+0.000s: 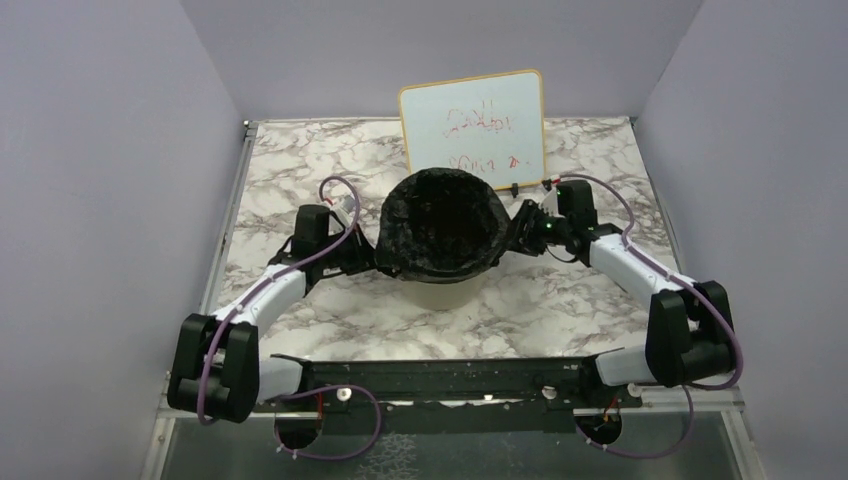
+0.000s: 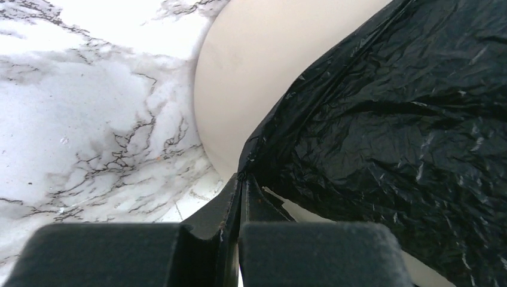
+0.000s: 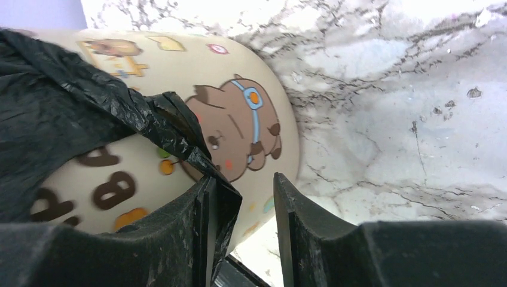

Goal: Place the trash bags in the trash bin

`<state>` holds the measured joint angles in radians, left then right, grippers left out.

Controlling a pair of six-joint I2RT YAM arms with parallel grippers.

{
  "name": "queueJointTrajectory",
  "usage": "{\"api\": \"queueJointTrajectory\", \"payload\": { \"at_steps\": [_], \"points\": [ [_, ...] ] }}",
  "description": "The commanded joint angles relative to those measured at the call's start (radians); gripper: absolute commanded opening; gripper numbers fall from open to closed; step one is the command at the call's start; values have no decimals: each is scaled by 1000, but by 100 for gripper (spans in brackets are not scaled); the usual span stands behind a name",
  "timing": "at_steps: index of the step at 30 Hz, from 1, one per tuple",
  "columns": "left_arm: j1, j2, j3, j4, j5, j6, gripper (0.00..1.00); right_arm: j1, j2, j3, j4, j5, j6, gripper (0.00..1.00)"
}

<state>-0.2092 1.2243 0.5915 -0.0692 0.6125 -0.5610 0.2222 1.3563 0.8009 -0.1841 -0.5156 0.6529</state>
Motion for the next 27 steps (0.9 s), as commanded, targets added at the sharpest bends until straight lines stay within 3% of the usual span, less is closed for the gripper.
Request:
{"api": "queueJointTrajectory", "payload": {
  "at_steps": [1,8,19,24,27],
  "points": [
    [5,53,-39,50,-38,8,0,-4,26,-28,81,-84,-16,43],
    [1,117,-39,65,-46,-22,0,-4,33,-44,53,-147,-31,43],
    [1,9,-24,6,-93,-30,6,-3,-28,-50,-7,-109,1,44],
    [-16,17,-82,98,-52,-82,1,-2,-178,-261,187,-91,145,46],
    [-41,33,-99,103,-70,-84,0,-2,-177,-262,173,-145,127,46]
  ]
}}
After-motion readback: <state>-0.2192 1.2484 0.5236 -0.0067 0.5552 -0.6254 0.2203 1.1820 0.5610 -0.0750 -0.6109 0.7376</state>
